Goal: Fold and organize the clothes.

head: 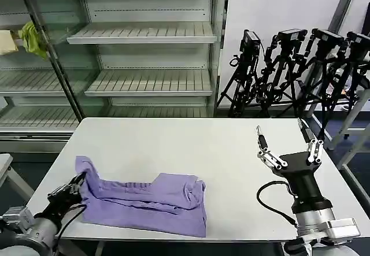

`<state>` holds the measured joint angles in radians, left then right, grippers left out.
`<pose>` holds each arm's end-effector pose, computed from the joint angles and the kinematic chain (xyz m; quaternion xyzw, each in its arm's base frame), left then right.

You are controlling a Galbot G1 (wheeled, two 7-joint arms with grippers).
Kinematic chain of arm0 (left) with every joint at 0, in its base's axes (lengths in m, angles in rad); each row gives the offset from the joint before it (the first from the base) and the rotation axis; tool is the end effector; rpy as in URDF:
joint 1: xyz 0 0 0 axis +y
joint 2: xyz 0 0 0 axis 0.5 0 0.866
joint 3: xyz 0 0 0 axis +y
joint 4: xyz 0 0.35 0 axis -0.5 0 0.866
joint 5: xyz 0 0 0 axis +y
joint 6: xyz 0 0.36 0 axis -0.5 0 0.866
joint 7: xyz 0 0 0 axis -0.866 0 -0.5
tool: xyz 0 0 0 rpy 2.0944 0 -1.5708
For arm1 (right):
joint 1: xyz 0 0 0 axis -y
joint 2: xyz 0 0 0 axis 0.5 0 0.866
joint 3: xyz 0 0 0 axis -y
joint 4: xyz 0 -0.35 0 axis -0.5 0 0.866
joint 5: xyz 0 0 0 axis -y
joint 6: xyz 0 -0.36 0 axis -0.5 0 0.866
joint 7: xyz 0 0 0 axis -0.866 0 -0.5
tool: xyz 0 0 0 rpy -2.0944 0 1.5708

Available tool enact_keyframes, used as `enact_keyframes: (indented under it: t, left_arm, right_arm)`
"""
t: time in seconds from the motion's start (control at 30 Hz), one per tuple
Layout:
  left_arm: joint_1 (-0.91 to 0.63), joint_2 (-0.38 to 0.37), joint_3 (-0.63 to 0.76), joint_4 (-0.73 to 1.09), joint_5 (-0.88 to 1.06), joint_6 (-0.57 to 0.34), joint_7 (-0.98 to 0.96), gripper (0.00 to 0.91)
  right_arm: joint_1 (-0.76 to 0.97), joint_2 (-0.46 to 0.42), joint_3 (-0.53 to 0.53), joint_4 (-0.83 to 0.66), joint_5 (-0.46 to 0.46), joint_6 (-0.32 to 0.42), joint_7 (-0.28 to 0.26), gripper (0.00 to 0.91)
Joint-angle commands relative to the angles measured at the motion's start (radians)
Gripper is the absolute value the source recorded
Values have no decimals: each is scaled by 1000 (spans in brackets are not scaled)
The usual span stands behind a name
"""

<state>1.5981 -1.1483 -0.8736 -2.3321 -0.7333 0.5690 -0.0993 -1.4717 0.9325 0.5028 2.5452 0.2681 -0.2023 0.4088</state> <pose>0.1792 0.1232 -0.1759 -0.0163 -0.9855 0.0694 0.1542 0.1659 -0.0277 -0.1237 -0.0307 0.9822 -0.1044 0.1529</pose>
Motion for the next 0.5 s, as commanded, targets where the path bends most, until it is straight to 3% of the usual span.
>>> enact_keyframes:
  t: [0.03,0.5]
  left_arm:
    - [-2,40,140,-159,-105,10,-23,10]
    - [-28,61,389,-169,-72,9,-36,10]
  right_arm:
    - [-2,35,-11,-13,-13,-2,-3,907]
    - [7,8,55,-17,12,-13,-6,907]
